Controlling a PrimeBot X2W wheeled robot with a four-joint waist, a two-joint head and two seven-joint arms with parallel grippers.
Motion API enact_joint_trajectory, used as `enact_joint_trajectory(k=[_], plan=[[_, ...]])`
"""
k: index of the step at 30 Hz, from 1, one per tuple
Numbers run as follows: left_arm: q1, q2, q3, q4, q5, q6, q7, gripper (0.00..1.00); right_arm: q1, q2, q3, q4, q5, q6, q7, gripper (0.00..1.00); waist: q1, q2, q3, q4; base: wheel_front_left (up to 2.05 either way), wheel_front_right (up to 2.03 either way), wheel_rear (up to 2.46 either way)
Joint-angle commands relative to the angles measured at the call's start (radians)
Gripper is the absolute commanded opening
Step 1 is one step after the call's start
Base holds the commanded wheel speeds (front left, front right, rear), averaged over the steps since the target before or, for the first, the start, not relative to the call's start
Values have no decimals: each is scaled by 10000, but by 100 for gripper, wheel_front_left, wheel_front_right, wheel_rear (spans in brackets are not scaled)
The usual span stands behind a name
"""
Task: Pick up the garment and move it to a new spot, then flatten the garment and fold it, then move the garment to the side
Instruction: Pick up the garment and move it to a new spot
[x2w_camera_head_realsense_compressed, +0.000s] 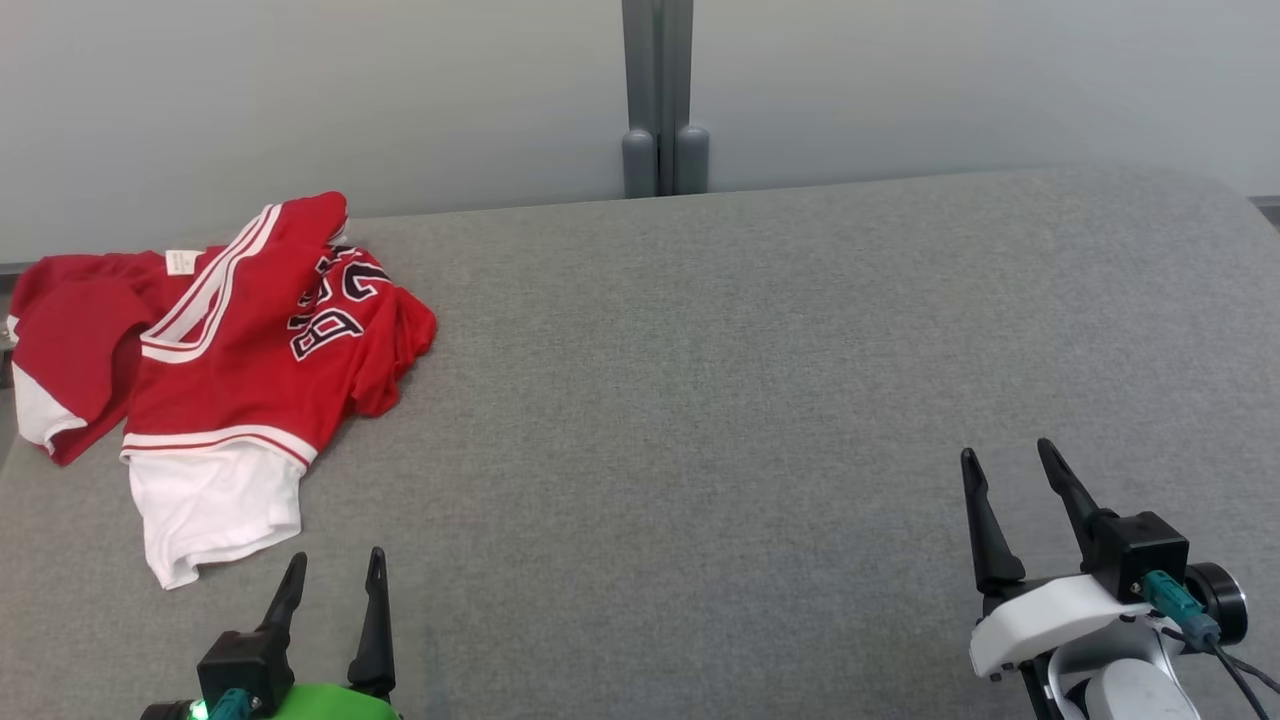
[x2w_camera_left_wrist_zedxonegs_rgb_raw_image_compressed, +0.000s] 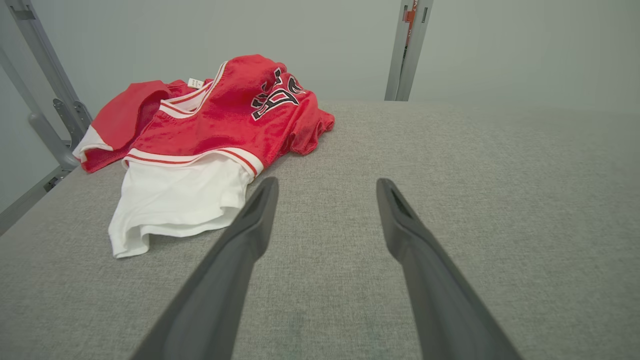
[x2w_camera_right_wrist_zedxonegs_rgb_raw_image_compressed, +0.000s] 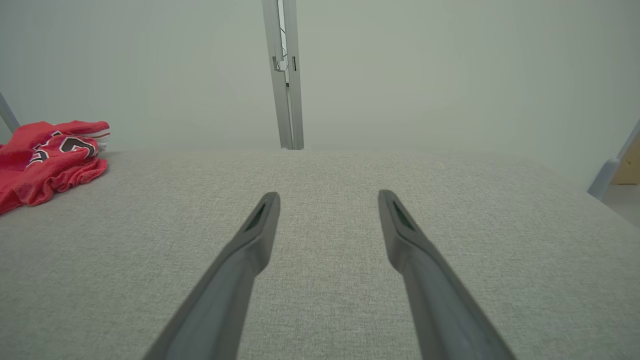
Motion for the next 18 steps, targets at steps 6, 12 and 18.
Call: enact_joint_trajectory(k=[6, 12, 18], plan=[[-111, 27, -7, 121, -68, 3, -6, 100, 332, -13, -4, 2, 76, 1, -33, 100, 0, 0, -120, 1007, 0, 0, 0], [47, 28, 70, 202, 4, 0, -6, 100, 283, 16, 186, 60, 134, 1, -33, 100, 0, 0, -216, 2320, 0, 0, 0], [228, 28, 267, 244, 35, -29, -4, 100, 124, 42, 431, 118, 262, 1, -33, 100, 0, 0, -285, 3454, 0, 0, 0]])
